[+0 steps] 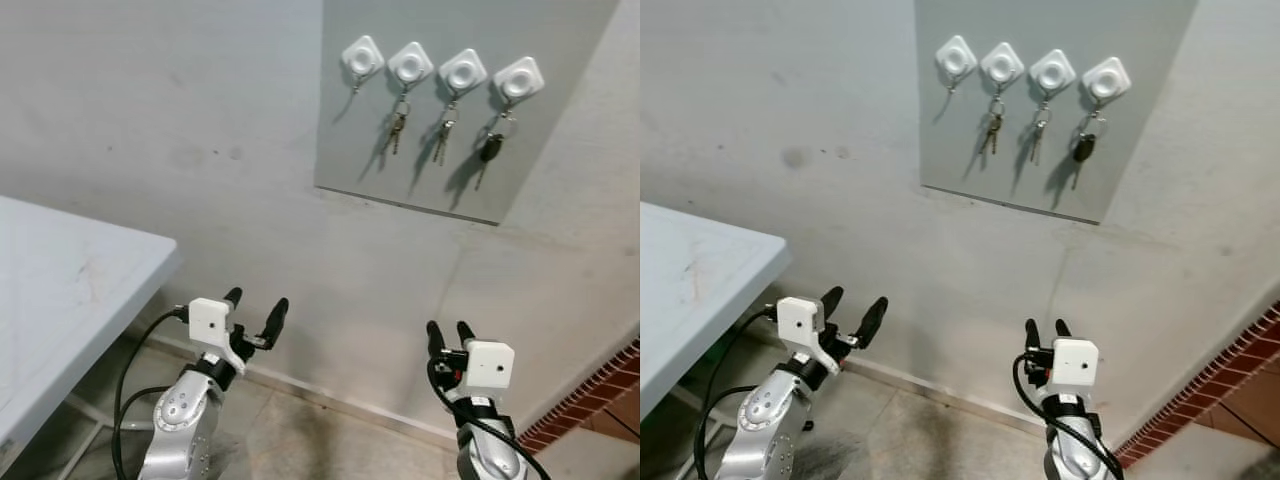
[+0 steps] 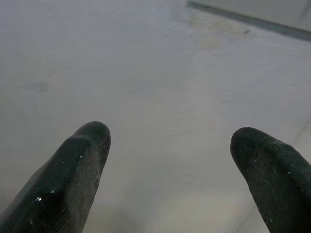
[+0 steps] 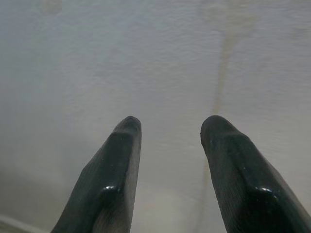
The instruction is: Hang keys on a hook
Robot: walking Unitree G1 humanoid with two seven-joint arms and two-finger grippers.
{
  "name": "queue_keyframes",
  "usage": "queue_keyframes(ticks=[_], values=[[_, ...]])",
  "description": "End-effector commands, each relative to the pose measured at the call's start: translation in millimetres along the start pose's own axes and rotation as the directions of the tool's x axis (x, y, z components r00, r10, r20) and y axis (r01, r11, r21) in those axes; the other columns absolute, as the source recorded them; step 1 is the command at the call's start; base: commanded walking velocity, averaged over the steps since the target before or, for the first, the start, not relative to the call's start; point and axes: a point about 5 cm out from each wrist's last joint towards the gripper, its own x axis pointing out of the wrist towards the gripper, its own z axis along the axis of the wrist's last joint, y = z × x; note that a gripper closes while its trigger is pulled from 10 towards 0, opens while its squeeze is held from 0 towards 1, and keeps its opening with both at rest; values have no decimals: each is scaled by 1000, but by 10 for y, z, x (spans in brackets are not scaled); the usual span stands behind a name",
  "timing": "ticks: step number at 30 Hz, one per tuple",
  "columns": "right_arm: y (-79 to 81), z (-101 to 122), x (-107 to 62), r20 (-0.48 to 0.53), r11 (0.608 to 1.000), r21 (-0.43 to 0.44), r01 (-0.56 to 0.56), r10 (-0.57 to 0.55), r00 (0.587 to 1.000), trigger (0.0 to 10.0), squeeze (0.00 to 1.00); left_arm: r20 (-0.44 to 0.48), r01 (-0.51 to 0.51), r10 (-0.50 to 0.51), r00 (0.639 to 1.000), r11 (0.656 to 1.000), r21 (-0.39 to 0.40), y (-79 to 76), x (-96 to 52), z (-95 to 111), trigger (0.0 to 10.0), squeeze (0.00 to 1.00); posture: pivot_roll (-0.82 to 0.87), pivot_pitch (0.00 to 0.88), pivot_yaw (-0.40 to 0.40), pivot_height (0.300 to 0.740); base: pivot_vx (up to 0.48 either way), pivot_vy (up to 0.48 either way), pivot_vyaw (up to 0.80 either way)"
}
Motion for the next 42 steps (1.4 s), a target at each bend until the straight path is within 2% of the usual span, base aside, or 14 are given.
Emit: queue_keyframes(ticks=[1, 7, 16, 21, 26, 31, 42], values=[[20, -18, -6, -11, 1000, -2, -14, 14, 1000, 10000, 0, -9, -5, 5, 1000, 1000, 11, 14, 9, -2, 10000, 0, -31, 0, -17, 740, 0, 0, 800], [14, -25, -18, -15, 1000, 0, -19, 19, 1000, 10000, 0, -6, -3, 3, 1000, 1000, 10, 4, 17, 2, 10000, 0, -29, 0, -21, 740, 0, 0, 800], [22, 72, 11, 23, 999, -6, -38, 38, 999, 10000, 0, 52, -11, 10, 999, 1000, 21, 25, 23, 176, 10000, 0, -20, 0, -28, 740, 0, 0, 800], [50, 66, 6, 24, 999, -10, -51, 51, 998, 10000, 0, 62, -6, 4, 998, 1000, 28, -15, 4, 187, 10000, 0, -18, 0, -28, 740, 0, 0, 800], [70, 187, -11, 88, 997, 8, -72, 71, 994, 10000, 0, 70, 2, -5, 998, 999, 33, -89, -55, 187, 10000, 0, -17, 0, -27, 740, 0, 0, 800], [75, 264, -21, 114, 997, 20, -79, 76, 991, 10000, 0, 80, -12, 11, 997, 1000, 19, -91, -64, 202, 10000, 0, -17, 0, -28, 740, 0, 0, 800], [83, 280, -25, 105, 996, 17, -93, 91, 990, 10000, 0, 77, -25, 25, 997, 1000, 10, -78, -27, 225, 10000, 0, -20, 0, -33, 740, 0, 0, 800]])
